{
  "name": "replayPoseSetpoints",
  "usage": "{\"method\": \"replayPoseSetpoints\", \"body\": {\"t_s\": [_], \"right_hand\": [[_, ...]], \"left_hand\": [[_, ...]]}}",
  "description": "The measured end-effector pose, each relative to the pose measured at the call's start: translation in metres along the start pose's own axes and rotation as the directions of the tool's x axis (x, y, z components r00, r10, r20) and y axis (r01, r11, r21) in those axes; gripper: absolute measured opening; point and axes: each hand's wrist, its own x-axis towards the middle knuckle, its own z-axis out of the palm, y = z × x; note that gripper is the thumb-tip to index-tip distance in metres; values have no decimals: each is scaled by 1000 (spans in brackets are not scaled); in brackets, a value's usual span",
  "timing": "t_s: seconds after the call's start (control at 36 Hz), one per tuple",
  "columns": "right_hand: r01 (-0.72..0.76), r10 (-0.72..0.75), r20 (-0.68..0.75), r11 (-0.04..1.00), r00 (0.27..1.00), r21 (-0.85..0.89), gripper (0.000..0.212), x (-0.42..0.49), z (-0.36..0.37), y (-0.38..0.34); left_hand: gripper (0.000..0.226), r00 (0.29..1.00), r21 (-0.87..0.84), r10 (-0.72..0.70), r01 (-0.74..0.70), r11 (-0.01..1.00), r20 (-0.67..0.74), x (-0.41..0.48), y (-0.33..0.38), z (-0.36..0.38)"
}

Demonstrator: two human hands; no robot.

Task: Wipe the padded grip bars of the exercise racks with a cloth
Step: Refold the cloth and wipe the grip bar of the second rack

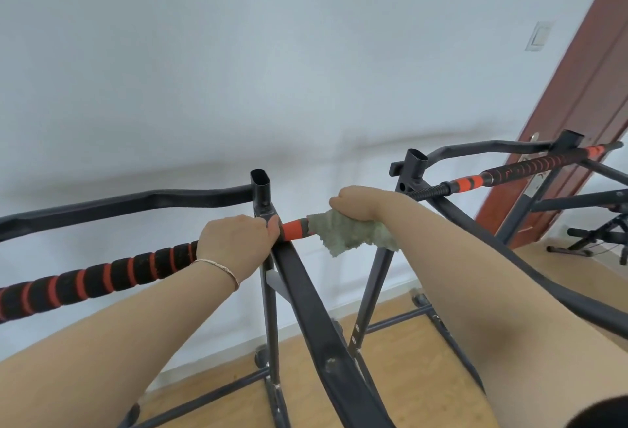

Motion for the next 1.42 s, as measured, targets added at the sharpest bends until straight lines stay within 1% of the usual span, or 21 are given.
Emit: {"method": "replayPoseSetpoints", "body": {"t_s": [0.06, 0.14, 0.19, 0.28, 0.33, 0.42, 0.5, 0.56, 0.61, 0.64, 0.75, 0.81, 0.86, 0.92, 0.97, 1.06, 1.17, 1.22, 1.25, 1.33, 1.42], "right_hand": [[68, -83, -142, 992, 986, -102, 40, 0, 9, 1], [110, -231, -399, 946, 887, -305, 42, -7, 28, 9], [145, -378, -520, 890, 766, -432, 31, -15, 41, 11], [173, -500, -714, 859, 490, -482, 23, -19, 61, 19], [165, -501, -773, 863, 389, -477, 31, -19, 70, 30], [141, -514, -797, 857, 318, -496, 34, -21, 74, 39], [145, -486, -793, 872, 367, -467, 38, -25, 66, 31], [119, -424, -735, 895, 530, -430, 43, -26, 57, 24], [50, -339, -590, 891, 733, -450, 48, -20, 45, 21], [49, -300, -514, 894, 804, -446, 47, -15, 39, 21], [72, -112, -199, 978, 974, -194, 42, 2, 8, 17], [74, -89, -147, 992, 985, -103, 41, 5, 1, 19], [97, -141, -260, 980, 955, -176, 42, 1, 3, 25], [95, -278, -441, 915, 853, -392, 36, -10, 17, 33], [87, -429, -578, 847, 694, -525, 30, -20, 38, 42], [95, -421, -756, 895, 501, -436, 34, -23, 66, 53], [71, -371, -841, 924, 394, -375, 34, -23, 71, 51], [84, -348, -844, 935, 409, -345, 35, -25, 64, 43], [80, -328, -827, 941, 457, -329, 38, -26, 59, 40], [-32, -206, -657, 943, 726, -332, 46, -22, 42, 35], [-46, -74, -408, 960, 910, -276, 45, -7, 17, 36]], "left_hand": [[47, 999, 14, 20, -21, 1000, 30, 1, 0, -2], [40, 998, 4, 30, -30, 1000, 58, 2, 0, -5], [44, 995, 12, 44, -45, 999, 92, 3, 0, -8], [60, 986, 10, 71, -74, 997, 150, 6, -5, -11], [65, 985, 9, 71, -73, 997, 160, 8, -5, -12], [62, 987, 13, 69, -71, 997, 145, 4, -3, -12], [61, 992, 26, 60, -64, 998, 115, 2, -3, -11], [63, 993, 35, 47, -51, 998, 109, 3, -3, -10], [66, 993, 33, 20, -24, 999, 114, 4, -3, -9], [68, 993, 30, 7, -11, 999, 115, 5, -3, -9], [66, 996, 36, -17, 13, 999, 93, 6, -1, -6], [62, 996, 43, -16, 12, 999, 90, 6, -2, -6], [65, 995, 43, -8, 4, 999, 104, 9, -3, -5], [70, 991, 45, 2, -8, 999, 131, 12, -5, -4], [68, 990, 39, 14, -20, 999, 141, 14, -7, -2], [64, 989, 22, 12, -16, 1000, 150, 16, -8, 0], [67, 988, 10, 16, -18, 1000, 151, 16, -8, -1], [68, 990, 27, 9, -13, 1000, 137, 13, -7, -1], [68, 992, 34, 4, -9, 999, 128, 12, -7, -2], [69, 993, 43, -11, 6, 999, 115, 11, -6, -2], [70, 994, 42, -18, 14, 999, 105, 11, -6, -1]]}}
